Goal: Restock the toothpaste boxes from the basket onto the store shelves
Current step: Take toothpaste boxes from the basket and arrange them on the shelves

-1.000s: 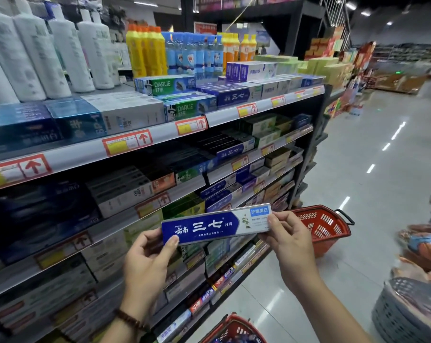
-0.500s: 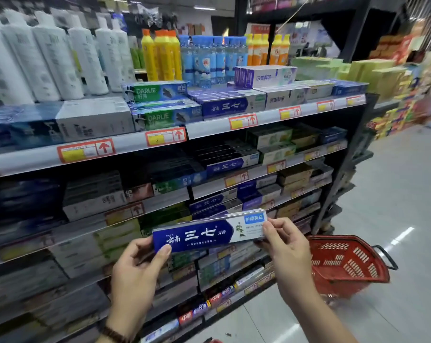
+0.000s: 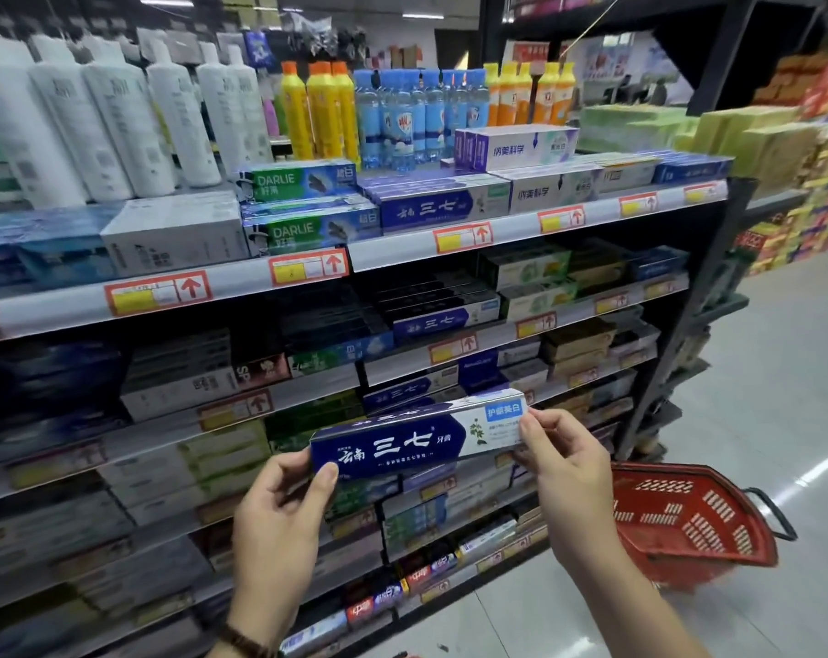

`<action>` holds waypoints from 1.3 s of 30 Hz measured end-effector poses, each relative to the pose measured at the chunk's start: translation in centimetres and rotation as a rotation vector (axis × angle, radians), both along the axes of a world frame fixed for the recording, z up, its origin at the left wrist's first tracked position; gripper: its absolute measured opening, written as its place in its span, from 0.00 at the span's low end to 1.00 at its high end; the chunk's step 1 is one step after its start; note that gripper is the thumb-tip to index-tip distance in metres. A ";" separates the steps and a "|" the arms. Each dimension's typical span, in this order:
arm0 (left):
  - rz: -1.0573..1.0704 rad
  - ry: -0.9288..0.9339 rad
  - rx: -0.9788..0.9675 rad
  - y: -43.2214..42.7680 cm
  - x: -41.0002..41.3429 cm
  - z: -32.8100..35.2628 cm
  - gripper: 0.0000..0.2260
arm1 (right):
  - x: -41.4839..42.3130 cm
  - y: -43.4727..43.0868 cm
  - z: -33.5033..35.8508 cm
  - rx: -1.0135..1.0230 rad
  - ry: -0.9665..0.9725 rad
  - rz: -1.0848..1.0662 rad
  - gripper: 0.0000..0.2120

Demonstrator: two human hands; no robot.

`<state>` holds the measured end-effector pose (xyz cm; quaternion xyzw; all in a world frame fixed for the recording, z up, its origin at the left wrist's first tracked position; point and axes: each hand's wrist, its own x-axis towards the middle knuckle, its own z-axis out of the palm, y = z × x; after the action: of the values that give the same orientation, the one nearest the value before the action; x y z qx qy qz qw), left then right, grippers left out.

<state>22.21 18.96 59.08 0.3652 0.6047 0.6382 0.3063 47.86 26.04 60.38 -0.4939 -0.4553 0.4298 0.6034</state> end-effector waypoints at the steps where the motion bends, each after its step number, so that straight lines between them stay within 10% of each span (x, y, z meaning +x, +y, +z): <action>1: -0.001 -0.006 0.002 0.1 -0.1 0.1 0.07 | 0.0 -0.1 0.0 0.002 -0.014 -0.015 0.06; 39: 0.333 0.121 -0.019 11.8 15.7 0.1 0.14 | 12.9 20.2 -0.8 0.015 -0.049 0.251 0.06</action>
<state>37.88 30.75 59.14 0.2949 0.6801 0.6512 0.1629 60.80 46.24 59.55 -0.4388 -0.5313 0.4864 0.5372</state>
